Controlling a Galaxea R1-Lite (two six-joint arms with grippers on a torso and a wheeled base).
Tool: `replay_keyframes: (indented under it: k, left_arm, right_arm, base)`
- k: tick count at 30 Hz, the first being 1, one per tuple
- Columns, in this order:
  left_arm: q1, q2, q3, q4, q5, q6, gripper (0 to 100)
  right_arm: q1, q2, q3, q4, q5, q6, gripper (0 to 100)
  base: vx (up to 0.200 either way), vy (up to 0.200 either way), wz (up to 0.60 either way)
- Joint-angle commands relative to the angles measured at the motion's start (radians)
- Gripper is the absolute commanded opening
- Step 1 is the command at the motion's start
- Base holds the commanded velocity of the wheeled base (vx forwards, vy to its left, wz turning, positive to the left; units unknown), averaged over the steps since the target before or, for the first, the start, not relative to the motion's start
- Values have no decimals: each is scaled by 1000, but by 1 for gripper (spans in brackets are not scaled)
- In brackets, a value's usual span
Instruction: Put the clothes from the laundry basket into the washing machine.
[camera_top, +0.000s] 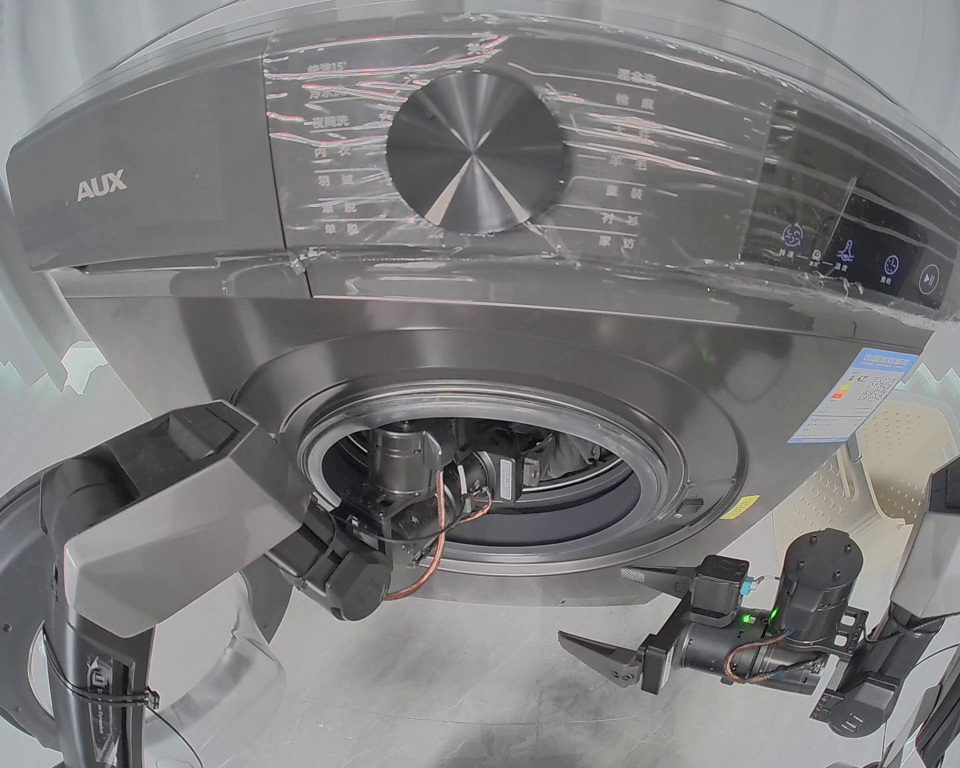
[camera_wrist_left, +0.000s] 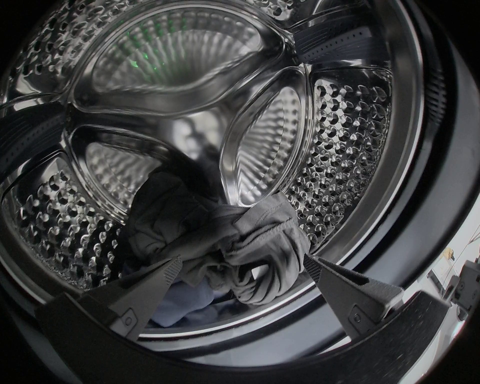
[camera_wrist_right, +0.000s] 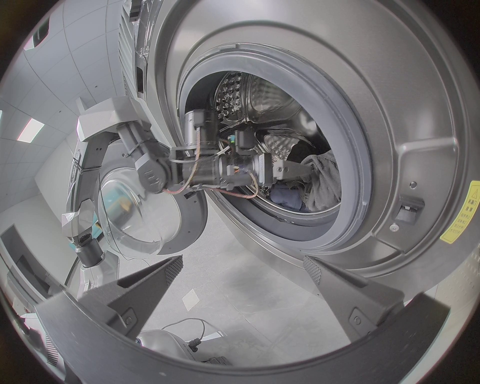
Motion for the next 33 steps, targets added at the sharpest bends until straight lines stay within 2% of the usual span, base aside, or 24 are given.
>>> replay_keyframes:
  k: [1, 12, 16, 19, 21, 25, 29, 32, 33]
  left_arm:
    - [-32, -3, 123, -90, 20, 0, 100]
    - [-61, 14, 186, -183, 43, -6, 100]
    - [-72, -32, 253, -248, 60, -11, 100]
    - [-93, -99, 345, -274, 60, -24, 100]
    - [-109, -162, 429, -300, 62, -47, 100]
    - [-118, -254, 560, -347, 62, -73, 100]
    - [-142, -362, 735, -406, 62, -77, 100]
    - [-158, -408, 801, -433, 62, -80, 100]
    - [-162, -454, 851, -458, 58, -80, 100]
  right_arm:
    - [0, -4, 6, -1, 1, 0, 100]
    - [-5, -9, 9, -1, -1, 0, 100]
    - [-8, -35, 13, -1, -1, -2, 100]
    - [-11, -67, 13, -1, -4, 0, 100]
    - [-20, -95, 26, -1, -5, -2, 100]
    - [-22, -124, 55, -1, -7, 0, 100]
    - [-22, -152, 96, -1, -11, 1, 100]
    - [-23, -170, 115, -1, -14, 3, 100]
    - [-25, -198, 136, -1, -33, 6, 100]
  base:
    - [0, 0, 0]
    - [0, 0, 0]
    - [0, 0, 0]
    - [0, 0, 0]
    - [0, 0, 0]
    - [0, 0, 0]
    - [0, 0, 0]
    - [0, 0, 0]
    - [0, 0, 0]
